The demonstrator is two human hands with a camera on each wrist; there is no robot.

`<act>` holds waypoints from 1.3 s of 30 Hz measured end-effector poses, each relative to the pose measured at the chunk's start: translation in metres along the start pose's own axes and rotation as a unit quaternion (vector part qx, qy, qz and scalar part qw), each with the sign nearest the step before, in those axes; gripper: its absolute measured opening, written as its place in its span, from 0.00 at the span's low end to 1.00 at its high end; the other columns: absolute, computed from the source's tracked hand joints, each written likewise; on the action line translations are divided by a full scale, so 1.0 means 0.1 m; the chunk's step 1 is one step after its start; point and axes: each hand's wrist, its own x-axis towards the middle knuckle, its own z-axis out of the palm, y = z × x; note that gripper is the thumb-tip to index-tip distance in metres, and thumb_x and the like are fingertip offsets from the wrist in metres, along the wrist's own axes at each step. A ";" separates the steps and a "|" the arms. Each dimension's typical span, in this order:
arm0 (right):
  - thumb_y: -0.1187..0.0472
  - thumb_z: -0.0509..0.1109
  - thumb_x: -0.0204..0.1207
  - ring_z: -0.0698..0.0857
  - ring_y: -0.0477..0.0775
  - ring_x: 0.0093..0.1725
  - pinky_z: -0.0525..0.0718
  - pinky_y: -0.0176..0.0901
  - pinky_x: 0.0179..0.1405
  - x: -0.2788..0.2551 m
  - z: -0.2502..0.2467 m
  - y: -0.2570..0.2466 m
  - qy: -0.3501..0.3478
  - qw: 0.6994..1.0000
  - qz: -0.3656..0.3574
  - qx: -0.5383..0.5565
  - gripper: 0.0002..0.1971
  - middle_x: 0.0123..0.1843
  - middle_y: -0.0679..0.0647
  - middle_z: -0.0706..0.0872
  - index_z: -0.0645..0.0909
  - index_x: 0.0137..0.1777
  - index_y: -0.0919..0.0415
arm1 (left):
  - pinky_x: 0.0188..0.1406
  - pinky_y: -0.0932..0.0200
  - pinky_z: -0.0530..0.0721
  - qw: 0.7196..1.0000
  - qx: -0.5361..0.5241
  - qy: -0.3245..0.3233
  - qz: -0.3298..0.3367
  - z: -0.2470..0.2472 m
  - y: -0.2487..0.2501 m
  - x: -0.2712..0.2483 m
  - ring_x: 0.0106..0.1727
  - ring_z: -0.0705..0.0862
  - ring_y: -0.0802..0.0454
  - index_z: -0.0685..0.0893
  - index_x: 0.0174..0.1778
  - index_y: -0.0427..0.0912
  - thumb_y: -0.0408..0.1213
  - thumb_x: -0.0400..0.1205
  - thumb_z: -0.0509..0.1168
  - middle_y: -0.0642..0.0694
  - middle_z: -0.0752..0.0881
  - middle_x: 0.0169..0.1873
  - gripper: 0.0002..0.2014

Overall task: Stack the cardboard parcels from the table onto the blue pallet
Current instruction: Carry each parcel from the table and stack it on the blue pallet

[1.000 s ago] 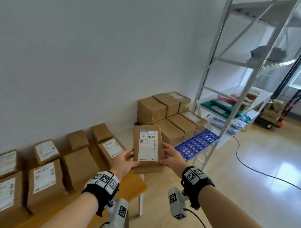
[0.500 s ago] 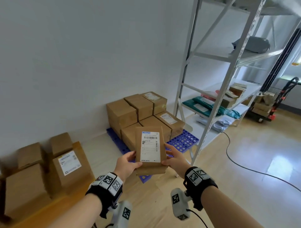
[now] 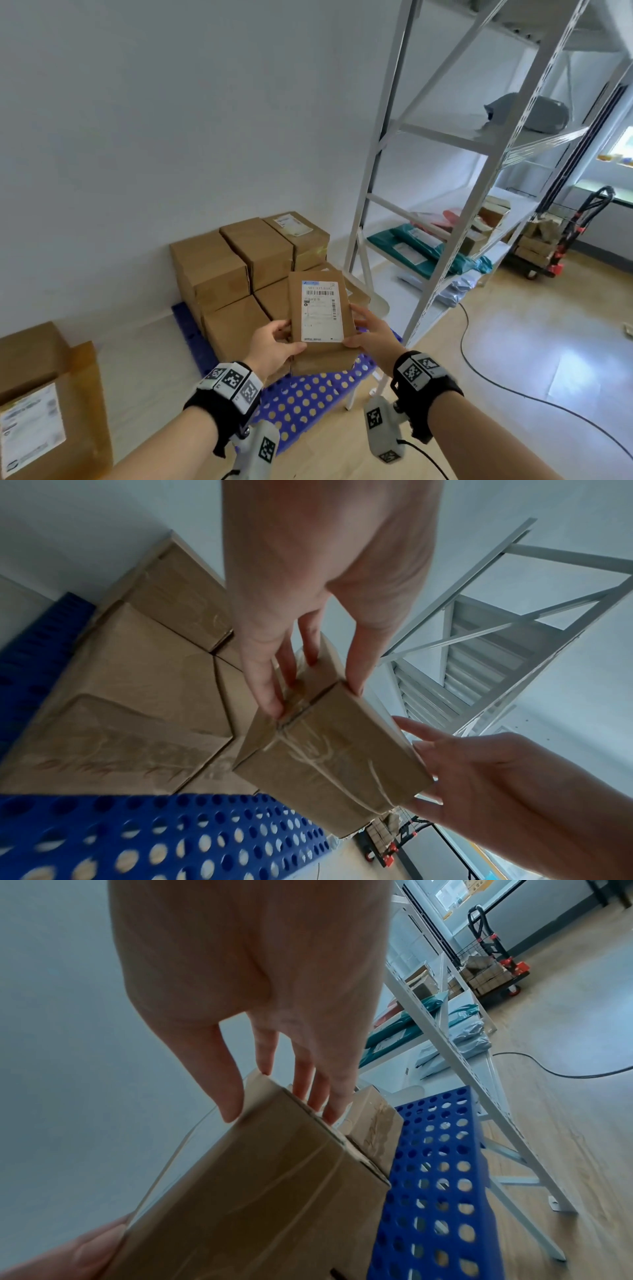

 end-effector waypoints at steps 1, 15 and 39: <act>0.77 0.71 0.68 0.79 0.56 0.63 0.82 0.56 0.64 0.12 -0.04 -0.05 0.001 1.000 0.005 0.001 0.35 0.62 0.53 0.79 0.70 0.71 0.47 | 0.61 0.46 0.84 1.000 0.001 0.002 0.001 0.03 0.05 0.12 0.60 0.82 0.47 0.73 0.72 0.34 0.23 0.72 0.74 0.40 0.83 0.61 0.31; 0.78 0.72 0.67 0.81 0.56 0.63 0.85 0.46 0.54 1.49 -0.65 -0.23 -0.047 0.998 0.001 -0.045 0.36 0.66 0.56 0.79 0.71 0.74 0.53 | 0.50 0.51 0.86 0.998 -0.015 0.044 -0.034 0.59 0.25 1.21 0.61 0.81 0.46 0.68 0.76 0.42 0.27 0.72 0.76 0.44 0.79 0.67 0.37; 0.76 0.74 0.66 0.80 0.57 0.63 0.84 0.56 0.61 2.83 -1.20 -0.33 -0.240 0.966 -0.024 -0.094 0.37 0.63 0.57 0.79 0.68 0.76 0.57 | 0.33 0.63 0.80 0.967 -0.093 0.216 -0.102 1.39 0.53 1.89 0.44 0.80 0.60 0.72 0.74 0.43 0.21 0.73 0.72 0.56 0.79 0.45 0.33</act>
